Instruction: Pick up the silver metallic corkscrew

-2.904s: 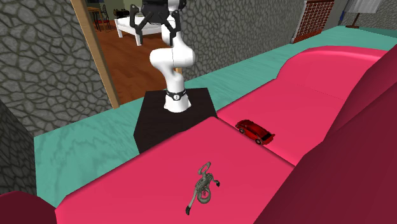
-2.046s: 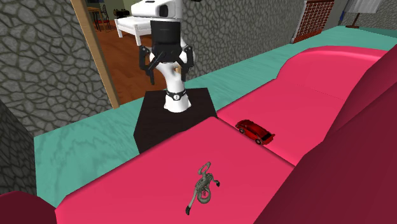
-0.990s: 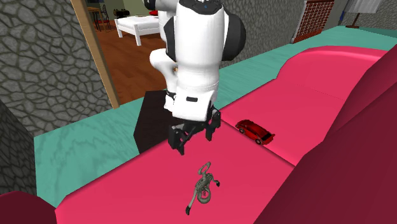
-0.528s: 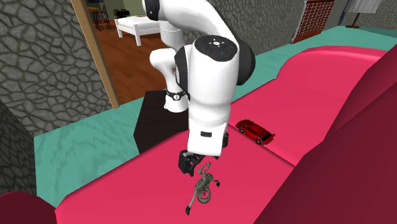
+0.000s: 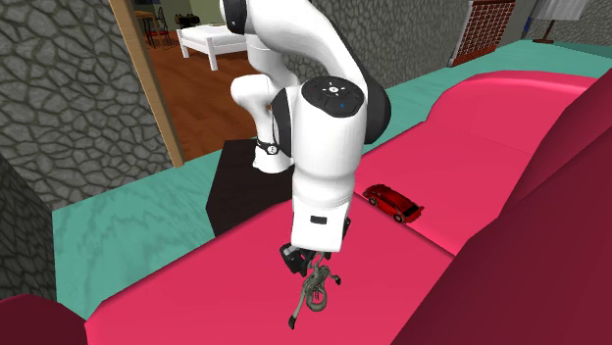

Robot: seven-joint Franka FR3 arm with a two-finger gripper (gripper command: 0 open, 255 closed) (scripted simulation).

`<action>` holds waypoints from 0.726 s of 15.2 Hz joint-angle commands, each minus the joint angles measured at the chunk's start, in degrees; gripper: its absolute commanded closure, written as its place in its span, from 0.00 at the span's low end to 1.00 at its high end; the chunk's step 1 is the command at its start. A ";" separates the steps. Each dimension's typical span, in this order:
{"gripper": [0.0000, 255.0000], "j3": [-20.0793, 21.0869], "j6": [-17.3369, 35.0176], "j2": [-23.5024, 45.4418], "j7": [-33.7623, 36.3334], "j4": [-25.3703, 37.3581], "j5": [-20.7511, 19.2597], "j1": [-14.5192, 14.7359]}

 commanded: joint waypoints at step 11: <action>1.00 -0.05 -2.54 -1.05 -0.12 1.40 0.01 -0.07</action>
